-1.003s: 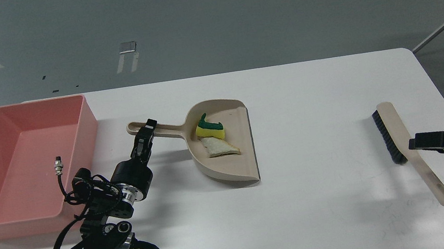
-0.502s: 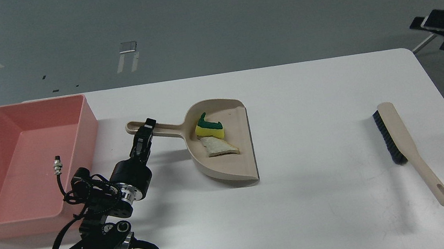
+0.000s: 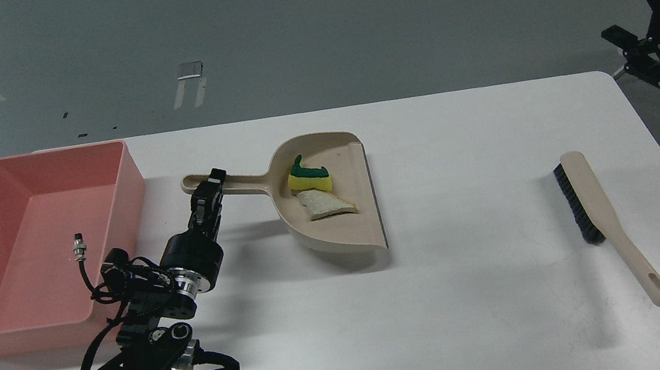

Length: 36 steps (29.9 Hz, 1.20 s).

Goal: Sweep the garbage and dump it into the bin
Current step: 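Raise the right gripper away from the brush, then lift the loaded dustpan with the left gripper over the pink bin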

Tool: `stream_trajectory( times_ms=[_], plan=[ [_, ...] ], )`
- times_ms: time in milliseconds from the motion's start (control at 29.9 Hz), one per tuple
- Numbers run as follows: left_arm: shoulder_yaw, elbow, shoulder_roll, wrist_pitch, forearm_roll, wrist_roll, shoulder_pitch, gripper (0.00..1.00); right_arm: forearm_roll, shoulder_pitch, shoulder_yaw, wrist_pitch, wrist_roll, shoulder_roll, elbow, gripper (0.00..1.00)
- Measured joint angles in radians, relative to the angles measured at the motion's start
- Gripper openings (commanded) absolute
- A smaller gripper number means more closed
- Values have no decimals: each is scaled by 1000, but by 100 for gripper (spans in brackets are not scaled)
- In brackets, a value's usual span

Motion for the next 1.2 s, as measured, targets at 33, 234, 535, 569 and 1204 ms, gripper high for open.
stream_trajectory(
  times_ms=[33,234,535,569,1204],
  plan=[
    [0,-3,0,0,-4,-2,0,18,26,-1,12,0,1,16,-15,100],
    [-11,-95,42,0,-12,-5,-1,18,208,-10,84,0,3,117,-89,100],
    [-22,-180,123,-10,-56,4,-1,18,240,-6,119,0,230,165,-164,97],
    [-23,-188,133,-10,-57,5,0,18,240,-3,117,0,270,167,-183,97],
    [-146,-379,352,-29,-197,9,71,17,239,37,74,0,458,170,-425,98]
  ],
)
